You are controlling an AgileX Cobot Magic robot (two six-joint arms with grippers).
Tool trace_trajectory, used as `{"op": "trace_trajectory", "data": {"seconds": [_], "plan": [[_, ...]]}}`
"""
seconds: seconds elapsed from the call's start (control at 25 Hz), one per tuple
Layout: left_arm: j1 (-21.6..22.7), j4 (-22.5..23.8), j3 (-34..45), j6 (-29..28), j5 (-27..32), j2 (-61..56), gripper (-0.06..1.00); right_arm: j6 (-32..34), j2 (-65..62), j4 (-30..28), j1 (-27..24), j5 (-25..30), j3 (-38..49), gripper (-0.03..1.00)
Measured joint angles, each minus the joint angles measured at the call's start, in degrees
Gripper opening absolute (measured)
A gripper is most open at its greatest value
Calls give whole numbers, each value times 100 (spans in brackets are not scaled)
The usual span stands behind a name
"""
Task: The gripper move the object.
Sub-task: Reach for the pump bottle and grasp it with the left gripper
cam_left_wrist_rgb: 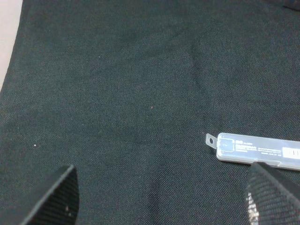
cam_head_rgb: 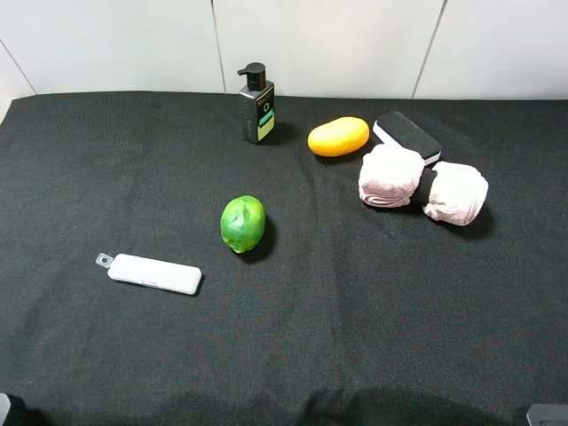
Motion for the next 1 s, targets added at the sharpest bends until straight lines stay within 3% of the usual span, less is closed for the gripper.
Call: {"op": "trace_trajectory", "data": {"seconds": [1.0], "plan": [[0,0,0,0,0,0,76,0,0,0,0,0,0,69]]}}
